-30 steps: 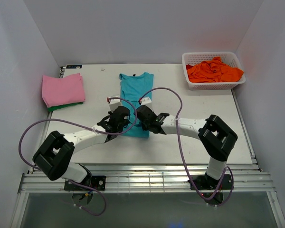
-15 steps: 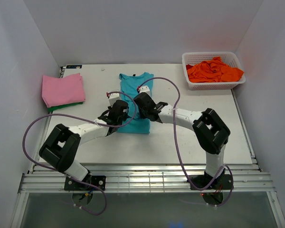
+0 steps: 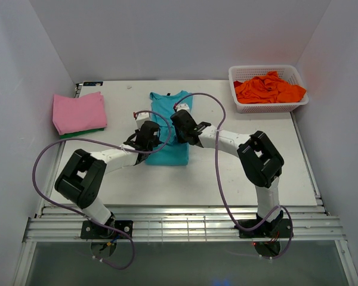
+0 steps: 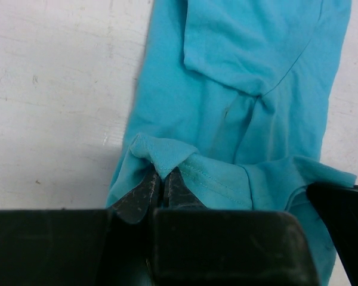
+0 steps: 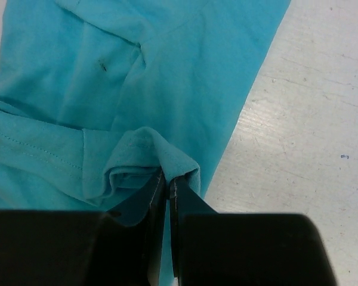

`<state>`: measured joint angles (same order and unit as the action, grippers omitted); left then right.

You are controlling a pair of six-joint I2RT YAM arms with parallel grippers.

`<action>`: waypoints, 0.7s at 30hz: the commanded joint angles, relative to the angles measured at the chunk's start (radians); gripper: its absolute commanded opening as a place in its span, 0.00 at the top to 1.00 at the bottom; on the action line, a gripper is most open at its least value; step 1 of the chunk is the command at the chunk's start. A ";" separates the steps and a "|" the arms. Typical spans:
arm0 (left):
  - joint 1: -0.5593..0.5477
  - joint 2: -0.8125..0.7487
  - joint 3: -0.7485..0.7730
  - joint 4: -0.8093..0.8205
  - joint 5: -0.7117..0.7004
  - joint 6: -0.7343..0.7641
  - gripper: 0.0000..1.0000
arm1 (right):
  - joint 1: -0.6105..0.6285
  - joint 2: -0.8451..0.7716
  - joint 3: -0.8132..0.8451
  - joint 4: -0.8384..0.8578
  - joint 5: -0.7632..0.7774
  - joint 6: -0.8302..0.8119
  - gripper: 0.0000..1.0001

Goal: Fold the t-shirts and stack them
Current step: Fold the tshirt

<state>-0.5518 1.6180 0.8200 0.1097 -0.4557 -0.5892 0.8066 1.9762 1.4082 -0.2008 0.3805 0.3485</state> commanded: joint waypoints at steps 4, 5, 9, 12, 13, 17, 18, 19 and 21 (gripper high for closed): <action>0.019 0.020 0.070 0.036 0.018 0.019 1.00 | -0.033 0.035 0.078 0.023 -0.029 -0.039 0.92; 0.021 0.026 0.076 0.036 0.022 0.020 1.00 | -0.035 0.039 0.084 0.024 -0.031 -0.040 0.92; 0.027 0.066 0.105 0.033 0.035 0.028 1.00 | -0.046 0.055 0.100 0.024 -0.040 -0.046 0.92; 0.030 0.097 0.122 0.025 0.040 0.035 0.91 | -0.055 0.069 0.109 0.024 -0.046 -0.054 0.84; 0.030 0.102 0.129 0.024 0.028 0.038 0.80 | -0.058 0.070 0.110 0.023 -0.051 -0.059 0.77; 0.030 0.095 0.143 0.044 -0.038 0.061 0.13 | -0.066 0.061 0.121 0.044 -0.054 -0.101 0.47; 0.030 0.085 0.160 0.047 -0.053 0.078 0.09 | -0.072 0.053 0.127 0.053 -0.051 -0.123 0.46; 0.030 0.080 0.180 0.047 -0.070 0.116 0.07 | -0.075 0.032 0.135 0.055 -0.046 -0.134 0.46; 0.030 0.053 0.246 0.047 -0.124 0.155 0.07 | -0.076 -0.019 0.149 0.060 -0.034 -0.167 0.45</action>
<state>-0.5262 1.7382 0.9627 0.1162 -0.4889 -0.5098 0.7395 2.0373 1.4979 -0.1982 0.3313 0.2474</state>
